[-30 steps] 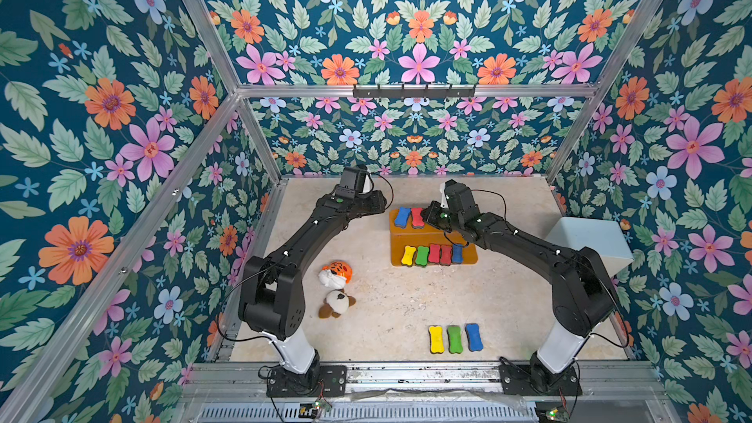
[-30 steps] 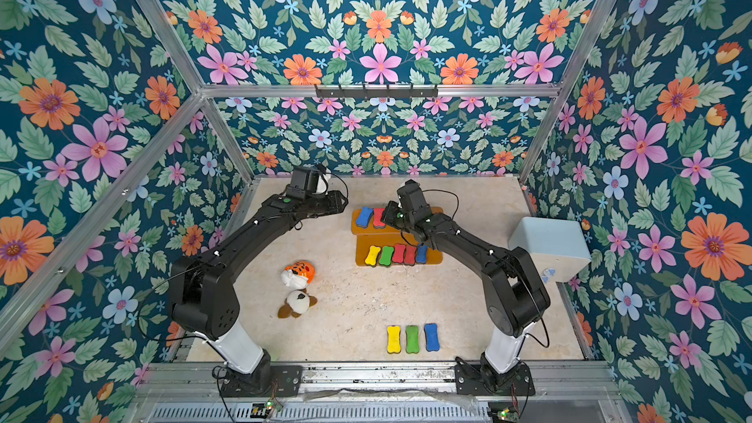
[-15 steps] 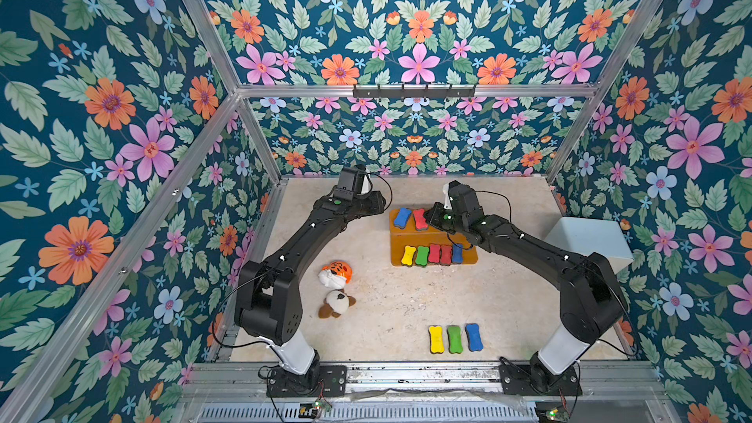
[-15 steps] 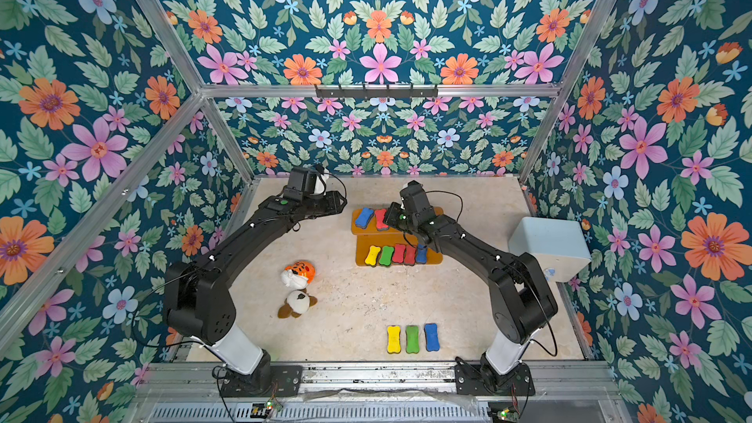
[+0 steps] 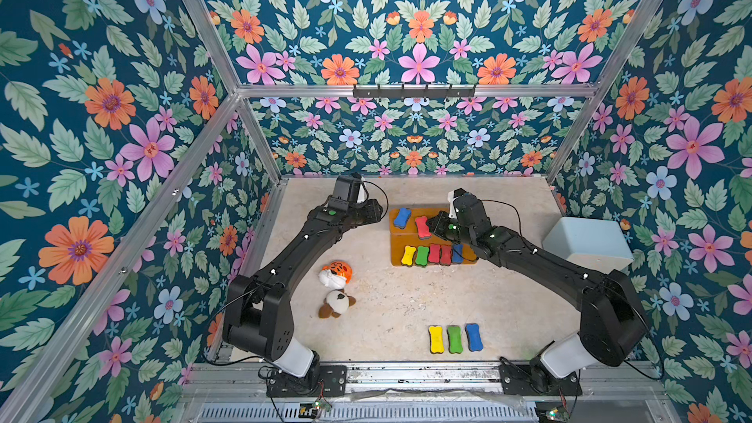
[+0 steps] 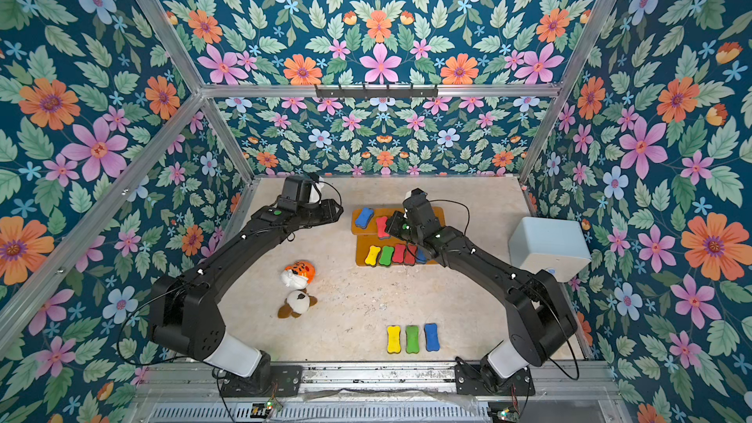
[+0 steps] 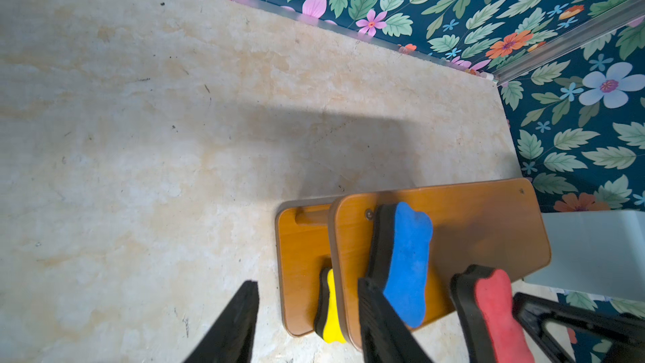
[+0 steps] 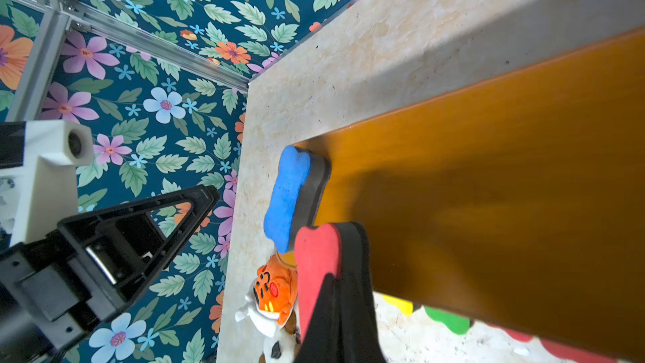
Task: Remove the whiteboard erasers from the shelf
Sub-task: Pick up the whiteboard eraser from the shelf, then place the whiteboard eraser at the center of the board.
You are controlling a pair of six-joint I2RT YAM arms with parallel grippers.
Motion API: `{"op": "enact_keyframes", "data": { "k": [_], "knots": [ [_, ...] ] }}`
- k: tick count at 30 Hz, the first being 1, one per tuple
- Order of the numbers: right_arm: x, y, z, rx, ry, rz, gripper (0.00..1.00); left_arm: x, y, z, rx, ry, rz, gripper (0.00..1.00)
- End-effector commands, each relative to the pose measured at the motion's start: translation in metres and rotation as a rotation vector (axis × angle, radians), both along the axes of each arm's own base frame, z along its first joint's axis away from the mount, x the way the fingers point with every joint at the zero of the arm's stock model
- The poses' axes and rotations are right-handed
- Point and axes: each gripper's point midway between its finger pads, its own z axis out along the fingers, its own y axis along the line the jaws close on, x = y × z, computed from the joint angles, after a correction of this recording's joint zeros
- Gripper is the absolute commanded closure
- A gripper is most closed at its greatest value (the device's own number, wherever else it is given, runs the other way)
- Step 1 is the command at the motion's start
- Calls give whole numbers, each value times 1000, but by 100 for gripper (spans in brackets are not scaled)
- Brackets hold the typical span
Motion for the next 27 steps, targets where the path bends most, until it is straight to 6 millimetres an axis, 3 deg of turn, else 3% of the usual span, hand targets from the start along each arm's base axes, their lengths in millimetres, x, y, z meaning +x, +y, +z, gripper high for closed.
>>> {"op": "enact_keyframes", "data": {
  "k": [1,7,16,20,27],
  "knots": [
    [-12,5,6,24,-11,-17,100,-5,3,4,-7,-19,5,49],
    [-69,15,-17,16,41,-5,100,-22,11,2,5,-27,7,48],
    [-153,21,-75,-7,164,-23,100,-35,14,-10,3,-18,-8,48],
    [-176,16,-98,-20,208,-36,100,-38,12,-14,-11,-10,-20,48],
    [-200,17,-122,-50,253,-42,100,-49,12,-21,-21,1,-36,48]
  ]
}}
